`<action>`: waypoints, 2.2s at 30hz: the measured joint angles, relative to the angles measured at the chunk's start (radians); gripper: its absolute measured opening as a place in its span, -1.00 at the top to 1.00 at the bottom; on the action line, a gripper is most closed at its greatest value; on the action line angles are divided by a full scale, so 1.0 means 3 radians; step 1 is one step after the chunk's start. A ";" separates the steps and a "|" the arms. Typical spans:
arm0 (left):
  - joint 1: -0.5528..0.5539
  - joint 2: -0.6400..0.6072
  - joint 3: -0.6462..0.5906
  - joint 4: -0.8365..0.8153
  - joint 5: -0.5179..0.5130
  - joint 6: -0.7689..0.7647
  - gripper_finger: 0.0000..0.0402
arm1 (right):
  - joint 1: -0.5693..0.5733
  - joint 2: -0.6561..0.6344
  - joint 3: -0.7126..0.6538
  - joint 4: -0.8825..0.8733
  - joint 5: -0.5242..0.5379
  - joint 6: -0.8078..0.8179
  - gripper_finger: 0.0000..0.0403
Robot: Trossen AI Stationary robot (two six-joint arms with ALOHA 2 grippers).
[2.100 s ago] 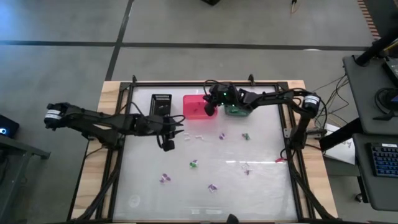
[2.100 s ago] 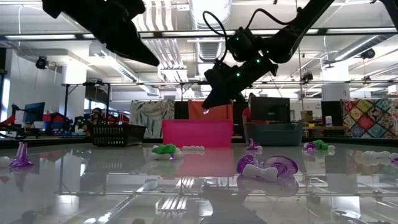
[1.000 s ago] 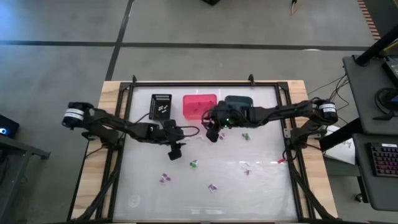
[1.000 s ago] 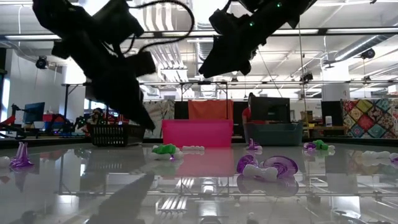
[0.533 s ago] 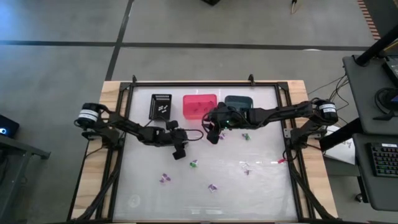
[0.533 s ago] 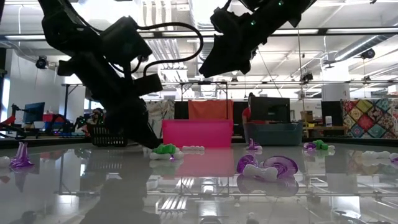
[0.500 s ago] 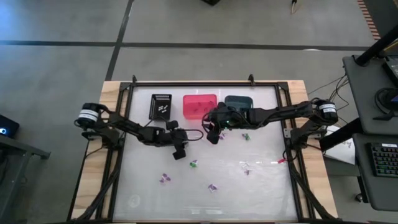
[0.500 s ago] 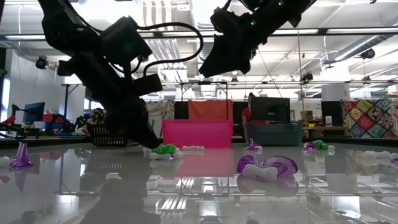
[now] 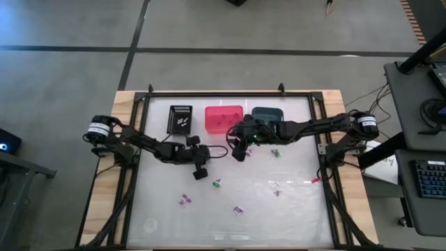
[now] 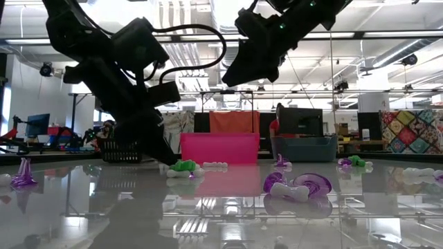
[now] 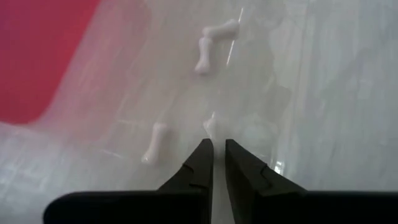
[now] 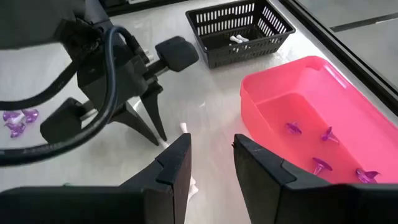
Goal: Sort Halloween decoration
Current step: Put the white bone toy into the black bin, then put the green skeleton toy into the blue bin
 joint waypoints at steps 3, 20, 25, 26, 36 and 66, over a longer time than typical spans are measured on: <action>-0.0041 -0.0078 -0.0010 -0.0062 0.0001 -0.0027 0.97 | 0.0000 -0.0005 -0.0001 -0.0048 -0.0004 -0.0004 0.47; 0.0555 -0.2006 -0.0008 -0.1511 -0.0542 -0.0210 1.00 | 0.0015 -0.0009 -0.0001 -0.0053 -0.0005 0.0010 0.56; 0.1234 -0.2142 -0.0008 -0.1739 -0.0508 -0.0236 1.00 | 0.0015 -0.0009 -0.0001 -0.0052 -0.0006 0.0044 0.55; 0.1362 -0.2127 -0.0008 -0.1740 -0.0450 -0.0236 1.00 | 0.0018 -0.0009 -0.0001 -0.0052 -0.0006 0.0044 0.55; 0.2017 -0.1785 -0.0008 -0.1736 -0.0002 -0.0273 0.92 | 0.0075 -0.0009 -0.0001 -0.0053 -0.0007 0.0093 0.56; 0.1366 -0.1957 -0.0006 -0.1185 0.0016 -0.0153 0.79 | 0.0108 -0.0013 -0.0001 -0.1247 -0.1079 0.1351 0.60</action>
